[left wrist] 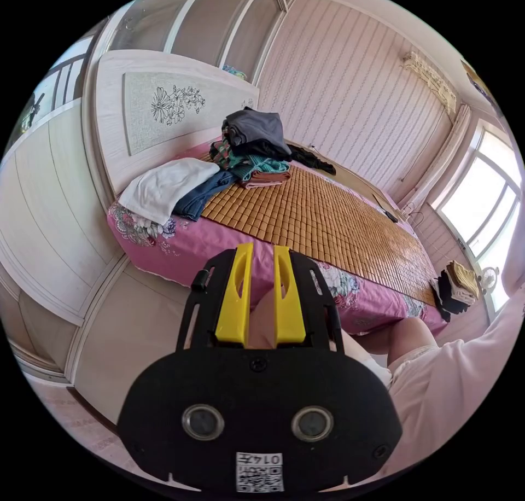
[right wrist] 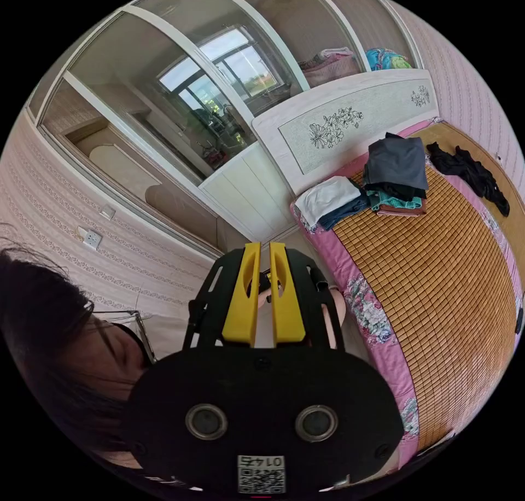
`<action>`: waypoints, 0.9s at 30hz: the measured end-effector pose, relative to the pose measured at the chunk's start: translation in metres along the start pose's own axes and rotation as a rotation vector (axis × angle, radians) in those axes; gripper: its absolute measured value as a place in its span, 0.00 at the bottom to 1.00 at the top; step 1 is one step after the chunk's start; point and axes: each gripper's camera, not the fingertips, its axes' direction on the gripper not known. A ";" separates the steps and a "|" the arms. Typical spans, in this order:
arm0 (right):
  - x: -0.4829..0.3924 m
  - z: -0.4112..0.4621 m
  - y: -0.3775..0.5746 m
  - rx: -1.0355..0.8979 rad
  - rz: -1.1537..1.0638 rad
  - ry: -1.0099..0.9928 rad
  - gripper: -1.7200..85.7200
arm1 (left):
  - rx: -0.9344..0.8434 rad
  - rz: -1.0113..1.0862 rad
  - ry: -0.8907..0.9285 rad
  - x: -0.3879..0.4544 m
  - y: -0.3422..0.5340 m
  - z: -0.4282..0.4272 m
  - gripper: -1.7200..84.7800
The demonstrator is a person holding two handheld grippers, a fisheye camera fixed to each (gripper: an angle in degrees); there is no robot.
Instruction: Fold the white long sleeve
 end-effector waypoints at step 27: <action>0.266 0.236 -0.301 -0.223 0.081 0.008 0.01 | -0.072 -0.266 -0.252 -0.237 -0.082 0.176 0.14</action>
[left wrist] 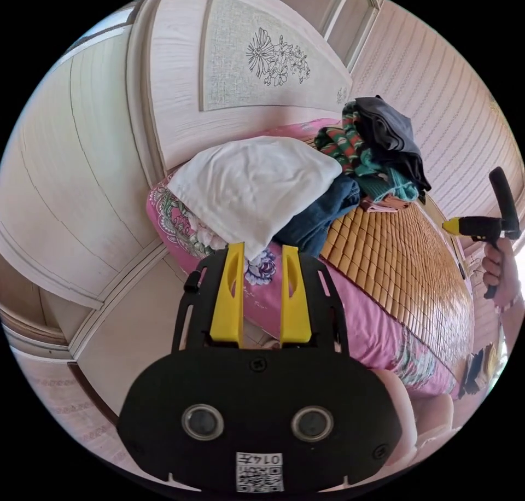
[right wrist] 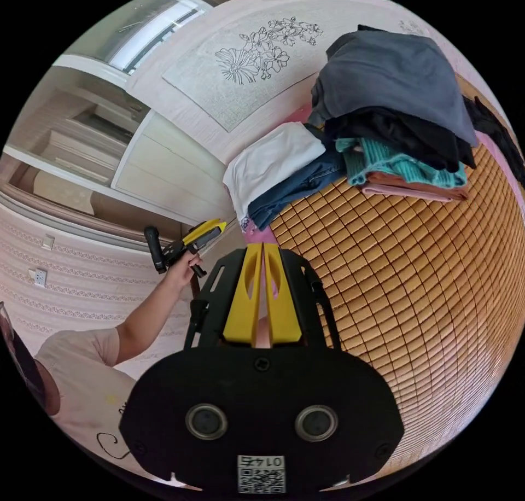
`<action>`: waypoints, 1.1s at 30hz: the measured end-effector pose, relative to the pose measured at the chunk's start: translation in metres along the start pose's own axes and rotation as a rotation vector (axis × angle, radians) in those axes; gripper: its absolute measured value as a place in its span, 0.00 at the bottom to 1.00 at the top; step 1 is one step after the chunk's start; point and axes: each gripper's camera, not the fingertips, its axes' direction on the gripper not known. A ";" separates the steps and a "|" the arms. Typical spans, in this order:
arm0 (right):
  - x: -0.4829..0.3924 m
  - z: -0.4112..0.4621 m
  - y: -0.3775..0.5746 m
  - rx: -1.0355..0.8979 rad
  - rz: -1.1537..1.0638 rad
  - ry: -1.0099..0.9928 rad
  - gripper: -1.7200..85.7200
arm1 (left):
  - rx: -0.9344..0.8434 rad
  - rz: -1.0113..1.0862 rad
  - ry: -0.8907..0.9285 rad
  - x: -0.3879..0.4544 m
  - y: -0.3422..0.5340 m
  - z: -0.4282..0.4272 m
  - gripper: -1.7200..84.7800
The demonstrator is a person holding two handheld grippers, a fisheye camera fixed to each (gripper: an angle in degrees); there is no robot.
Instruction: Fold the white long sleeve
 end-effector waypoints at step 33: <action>0.142 -0.182 0.200 0.126 0.222 0.631 0.03 | -0.067 0.629 0.903 0.457 0.082 0.020 0.08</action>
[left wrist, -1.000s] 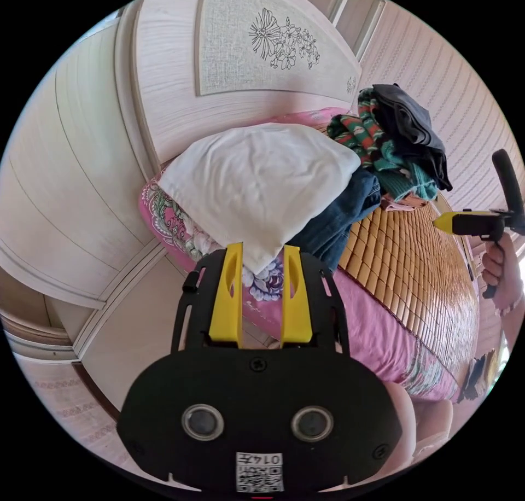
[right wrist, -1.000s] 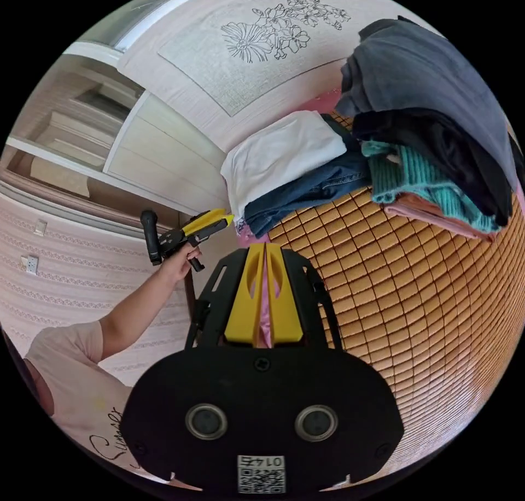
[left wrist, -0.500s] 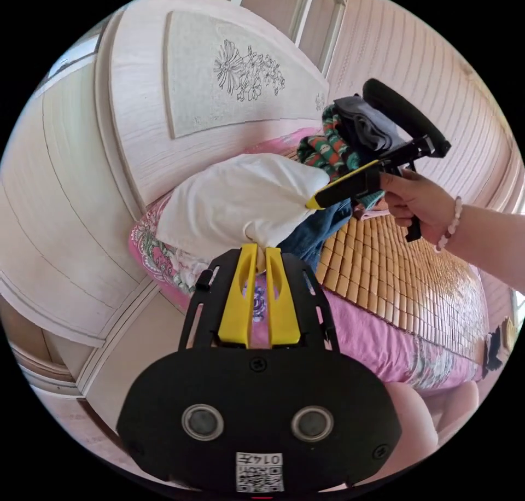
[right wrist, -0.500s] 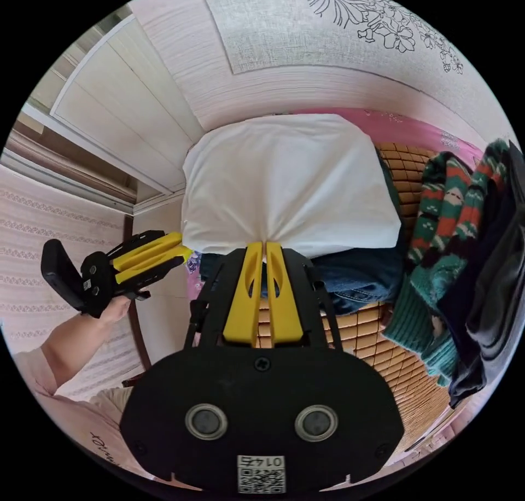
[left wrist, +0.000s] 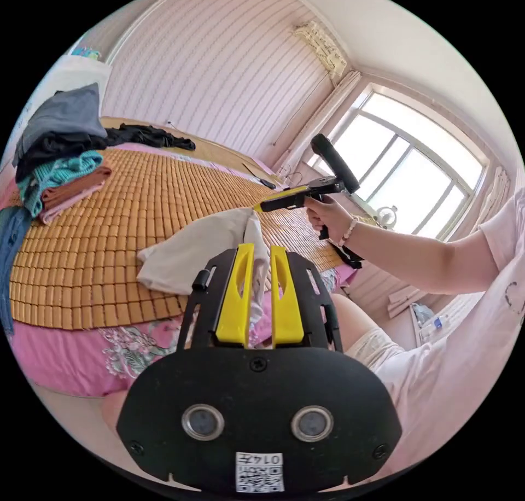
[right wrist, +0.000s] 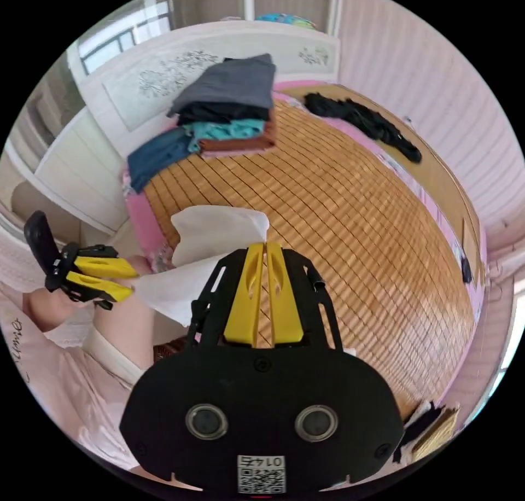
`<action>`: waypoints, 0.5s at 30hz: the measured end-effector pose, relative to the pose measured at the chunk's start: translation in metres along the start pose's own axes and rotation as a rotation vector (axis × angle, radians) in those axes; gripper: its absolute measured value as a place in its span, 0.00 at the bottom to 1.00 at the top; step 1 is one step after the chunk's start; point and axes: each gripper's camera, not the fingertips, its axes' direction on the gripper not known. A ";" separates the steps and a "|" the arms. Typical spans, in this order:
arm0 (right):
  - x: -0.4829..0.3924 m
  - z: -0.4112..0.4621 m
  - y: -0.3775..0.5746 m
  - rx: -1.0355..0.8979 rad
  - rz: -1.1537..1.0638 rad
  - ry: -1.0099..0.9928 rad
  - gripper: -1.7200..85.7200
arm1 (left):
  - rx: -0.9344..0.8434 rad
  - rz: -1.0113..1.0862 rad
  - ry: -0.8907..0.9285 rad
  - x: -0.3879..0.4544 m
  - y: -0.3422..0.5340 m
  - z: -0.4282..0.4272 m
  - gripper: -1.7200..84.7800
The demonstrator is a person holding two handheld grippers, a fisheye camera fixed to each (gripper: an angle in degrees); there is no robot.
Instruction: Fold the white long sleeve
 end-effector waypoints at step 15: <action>0.049 0.048 0.218 -0.192 0.177 -0.026 0.22 | -0.468 -0.043 -0.163 0.068 0.005 0.206 0.10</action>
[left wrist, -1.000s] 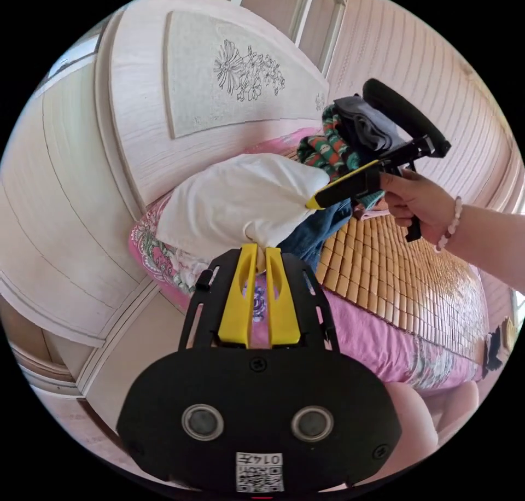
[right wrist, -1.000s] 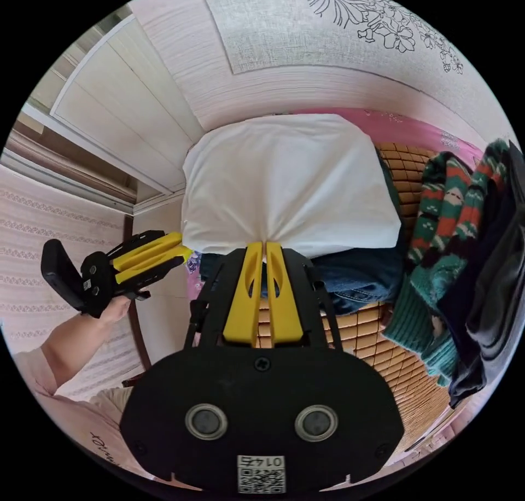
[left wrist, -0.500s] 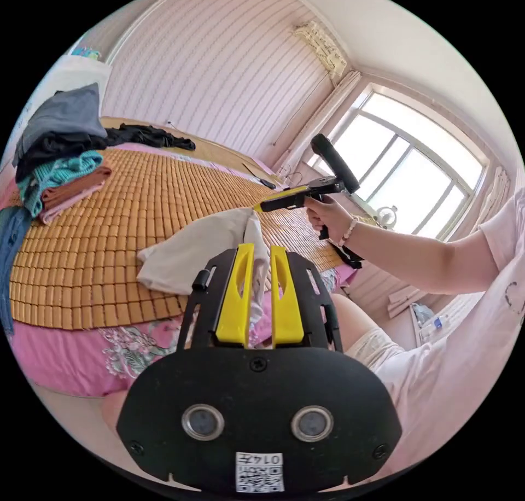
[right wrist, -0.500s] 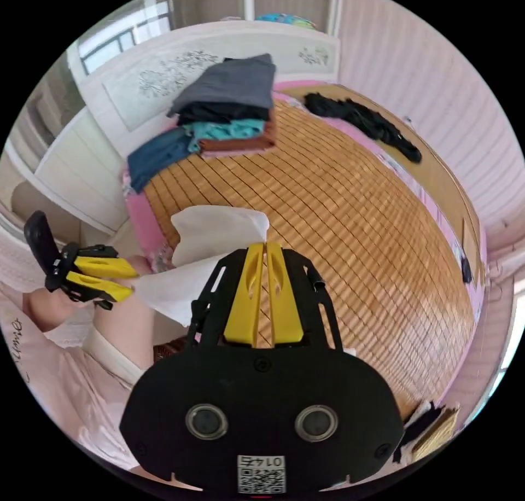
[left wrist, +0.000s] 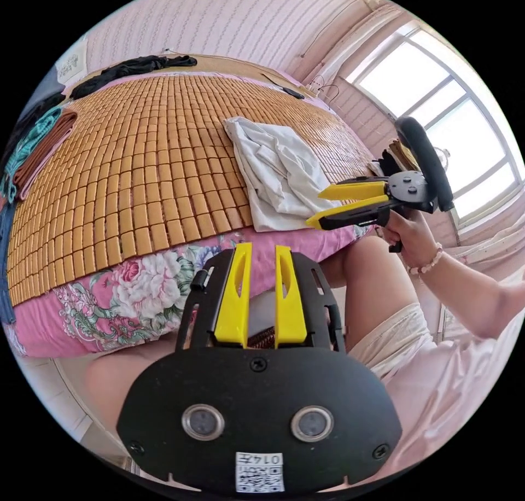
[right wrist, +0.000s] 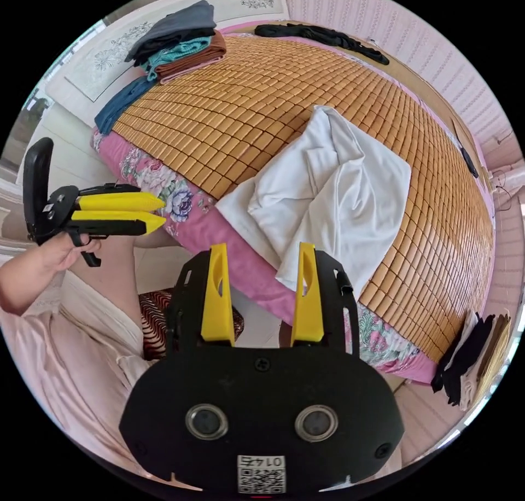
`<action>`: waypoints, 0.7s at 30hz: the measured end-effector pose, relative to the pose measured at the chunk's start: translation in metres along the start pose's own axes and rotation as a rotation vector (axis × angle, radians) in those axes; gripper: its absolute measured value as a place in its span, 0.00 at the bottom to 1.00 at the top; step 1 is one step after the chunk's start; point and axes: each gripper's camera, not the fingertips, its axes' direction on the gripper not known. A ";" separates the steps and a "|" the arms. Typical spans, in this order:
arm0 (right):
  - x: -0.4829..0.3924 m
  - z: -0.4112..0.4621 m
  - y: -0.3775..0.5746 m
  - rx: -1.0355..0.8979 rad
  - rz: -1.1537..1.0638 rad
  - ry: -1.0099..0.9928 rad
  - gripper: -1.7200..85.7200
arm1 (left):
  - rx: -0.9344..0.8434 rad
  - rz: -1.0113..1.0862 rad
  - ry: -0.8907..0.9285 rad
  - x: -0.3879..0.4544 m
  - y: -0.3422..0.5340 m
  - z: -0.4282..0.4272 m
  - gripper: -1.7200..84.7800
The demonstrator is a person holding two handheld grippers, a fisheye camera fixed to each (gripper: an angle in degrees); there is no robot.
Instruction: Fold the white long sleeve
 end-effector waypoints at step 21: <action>0.186 0.013 0.254 0.245 0.435 -0.388 0.04 | -0.206 0.120 -0.093 0.053 -0.119 0.051 0.03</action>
